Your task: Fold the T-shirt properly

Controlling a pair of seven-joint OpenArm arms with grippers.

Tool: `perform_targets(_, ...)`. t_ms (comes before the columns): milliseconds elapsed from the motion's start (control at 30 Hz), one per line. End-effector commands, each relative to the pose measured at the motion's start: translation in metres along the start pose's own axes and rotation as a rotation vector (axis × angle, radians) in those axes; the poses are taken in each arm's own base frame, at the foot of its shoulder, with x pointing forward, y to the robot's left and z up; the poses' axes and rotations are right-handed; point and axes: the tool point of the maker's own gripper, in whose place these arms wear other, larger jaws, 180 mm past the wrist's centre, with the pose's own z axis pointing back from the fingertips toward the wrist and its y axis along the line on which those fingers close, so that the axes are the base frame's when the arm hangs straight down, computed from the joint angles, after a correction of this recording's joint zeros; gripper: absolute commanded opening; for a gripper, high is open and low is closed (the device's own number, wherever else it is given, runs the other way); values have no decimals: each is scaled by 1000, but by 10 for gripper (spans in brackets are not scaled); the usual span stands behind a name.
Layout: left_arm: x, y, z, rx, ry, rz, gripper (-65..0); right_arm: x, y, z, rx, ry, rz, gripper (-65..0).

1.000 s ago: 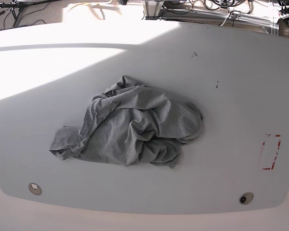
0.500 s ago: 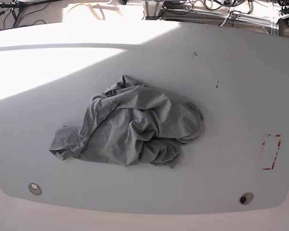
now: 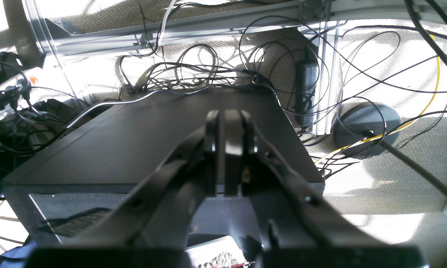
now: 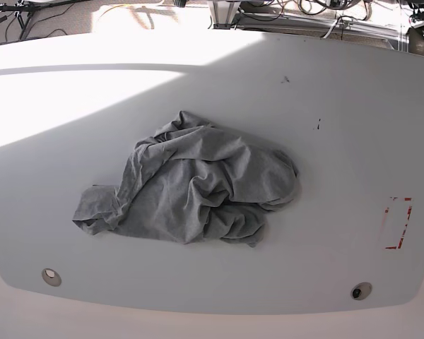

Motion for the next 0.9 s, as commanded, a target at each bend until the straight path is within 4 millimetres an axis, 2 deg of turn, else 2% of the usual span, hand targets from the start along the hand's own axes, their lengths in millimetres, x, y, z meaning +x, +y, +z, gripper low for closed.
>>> perform_targets(0,-2,7,4,14,-12,-2,-639,-13,-8,8,-10,12,9,-580)
perform_targets(433,13,4,12,5,-64,-30,-638,-3,-15,14,-10,-24,24,-581)
perform_targets(567,22,-2,18,-8,-97,-44,-638,5,-19,21,-18,-57,8,-578)
perform_targets(833,22,-6,26,-18,-109,-61,-640,11,-24,31,-26,-87,0,-577)
perform_targets(867,27,-6,27,-18,-124,-63,-638,16,-27,35,-34,-105,-5,-578)
